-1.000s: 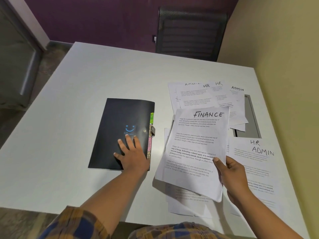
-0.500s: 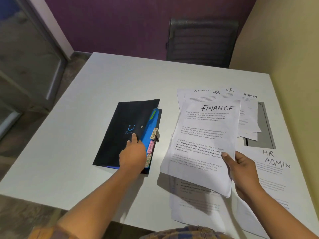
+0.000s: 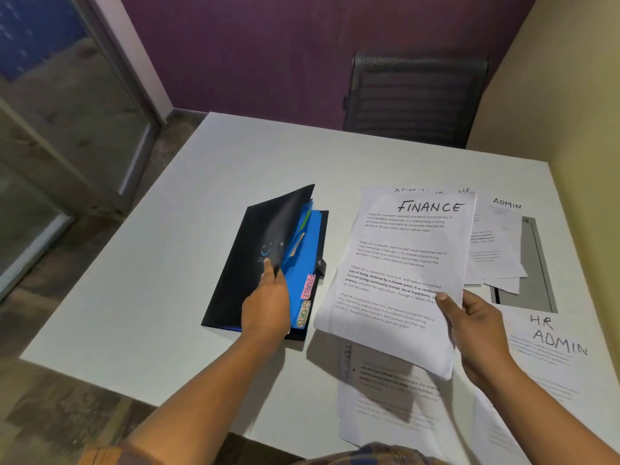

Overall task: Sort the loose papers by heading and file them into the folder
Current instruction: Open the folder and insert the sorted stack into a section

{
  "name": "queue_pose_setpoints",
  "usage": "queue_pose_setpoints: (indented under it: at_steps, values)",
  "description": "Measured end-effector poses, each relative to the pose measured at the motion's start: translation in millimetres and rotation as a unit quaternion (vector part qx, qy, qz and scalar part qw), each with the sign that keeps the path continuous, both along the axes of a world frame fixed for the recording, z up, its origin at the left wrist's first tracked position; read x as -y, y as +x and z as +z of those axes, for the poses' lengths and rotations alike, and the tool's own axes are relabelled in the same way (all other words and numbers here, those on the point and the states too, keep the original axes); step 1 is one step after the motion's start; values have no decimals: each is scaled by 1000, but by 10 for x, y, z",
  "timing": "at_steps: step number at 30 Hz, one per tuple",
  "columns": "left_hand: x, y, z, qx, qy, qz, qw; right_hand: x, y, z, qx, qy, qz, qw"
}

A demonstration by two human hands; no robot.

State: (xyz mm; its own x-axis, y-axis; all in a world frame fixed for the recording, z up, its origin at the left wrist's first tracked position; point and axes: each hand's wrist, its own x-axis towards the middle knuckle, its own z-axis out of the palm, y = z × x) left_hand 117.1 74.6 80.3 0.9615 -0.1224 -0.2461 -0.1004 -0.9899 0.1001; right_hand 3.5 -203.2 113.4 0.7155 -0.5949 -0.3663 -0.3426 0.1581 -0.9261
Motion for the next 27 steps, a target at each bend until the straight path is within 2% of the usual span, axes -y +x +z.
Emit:
queue_pose_setpoints:
  at_steps: [7, 12, 15, 27]
  values:
    - [-98, 20, -83, -68, -126, -7, 990, -197, 324, 68, 6, -71, 28, 997]
    - [-137, -66, -73, -71, -112, -27, 991, -438, 547, 3, -13, -125, 58, 990]
    - [-152, -118, -25, -68, -137, -23, 988, -602, 626, -60, -32, -147, 75, 986]
    - [-183, -184, 121, -24, -167, 37, 985, -1200, 822, -98, -74, -201, 172, 961]
